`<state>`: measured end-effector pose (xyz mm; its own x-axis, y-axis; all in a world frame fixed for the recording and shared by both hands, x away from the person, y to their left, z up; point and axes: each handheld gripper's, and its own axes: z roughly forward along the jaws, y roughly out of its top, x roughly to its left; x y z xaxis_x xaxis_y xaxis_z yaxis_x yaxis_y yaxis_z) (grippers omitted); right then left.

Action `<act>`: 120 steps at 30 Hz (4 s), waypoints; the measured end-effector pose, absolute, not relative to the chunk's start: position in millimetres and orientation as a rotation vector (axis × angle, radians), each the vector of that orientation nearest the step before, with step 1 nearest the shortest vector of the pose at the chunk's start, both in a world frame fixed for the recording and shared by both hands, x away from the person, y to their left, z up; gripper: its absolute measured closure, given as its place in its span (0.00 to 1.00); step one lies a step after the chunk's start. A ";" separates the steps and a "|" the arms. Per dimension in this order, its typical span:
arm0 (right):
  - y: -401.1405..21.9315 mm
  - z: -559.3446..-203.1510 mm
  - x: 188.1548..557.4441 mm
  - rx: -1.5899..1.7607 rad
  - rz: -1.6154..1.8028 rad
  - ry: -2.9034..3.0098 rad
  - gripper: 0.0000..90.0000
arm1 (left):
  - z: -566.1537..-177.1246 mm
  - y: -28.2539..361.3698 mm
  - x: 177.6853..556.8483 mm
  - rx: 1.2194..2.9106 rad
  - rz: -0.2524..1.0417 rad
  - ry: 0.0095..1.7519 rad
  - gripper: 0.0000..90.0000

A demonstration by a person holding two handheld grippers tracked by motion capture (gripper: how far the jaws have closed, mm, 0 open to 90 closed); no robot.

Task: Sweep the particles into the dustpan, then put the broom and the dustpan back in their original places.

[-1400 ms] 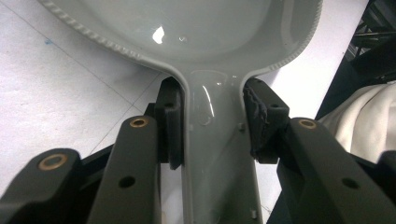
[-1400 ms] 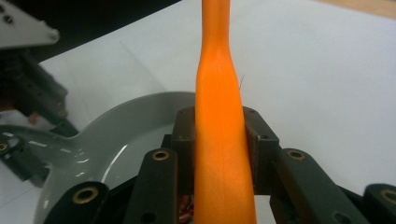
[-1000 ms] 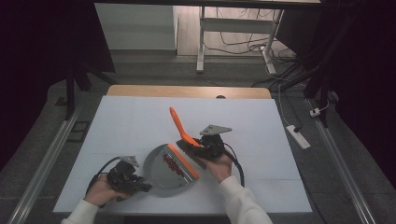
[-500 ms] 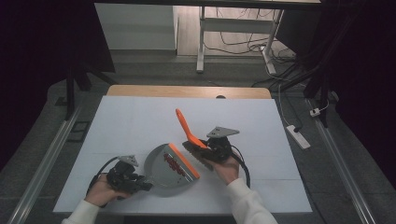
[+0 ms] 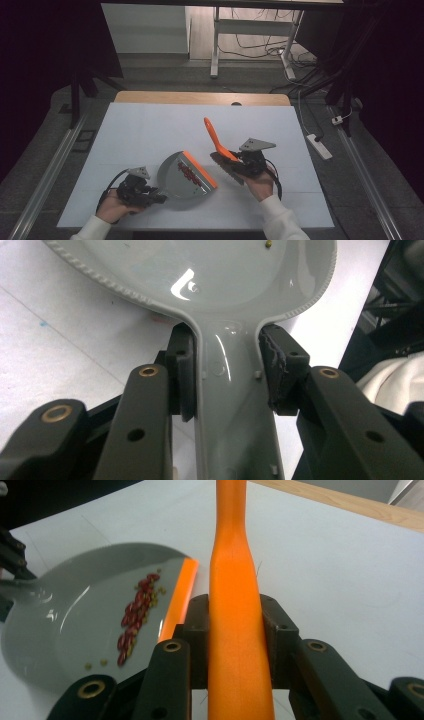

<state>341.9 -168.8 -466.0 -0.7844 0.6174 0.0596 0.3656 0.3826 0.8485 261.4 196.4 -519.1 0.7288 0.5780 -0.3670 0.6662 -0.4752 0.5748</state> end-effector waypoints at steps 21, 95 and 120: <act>-211.6 -456.4 331.2 0.854 1.304 2.346 0.78 | -513.7 201.8 258.5 2.074 -0.077 1.049 0.69; -260.6 -468.2 318.9 1.001 1.257 2.343 0.78 | -523.1 235.8 229.6 1.720 0.172 1.551 0.69; -260.3 -483.5 320.7 1.136 1.225 2.445 0.78 | -531.2 232.7 237.5 1.659 0.170 1.661 0.69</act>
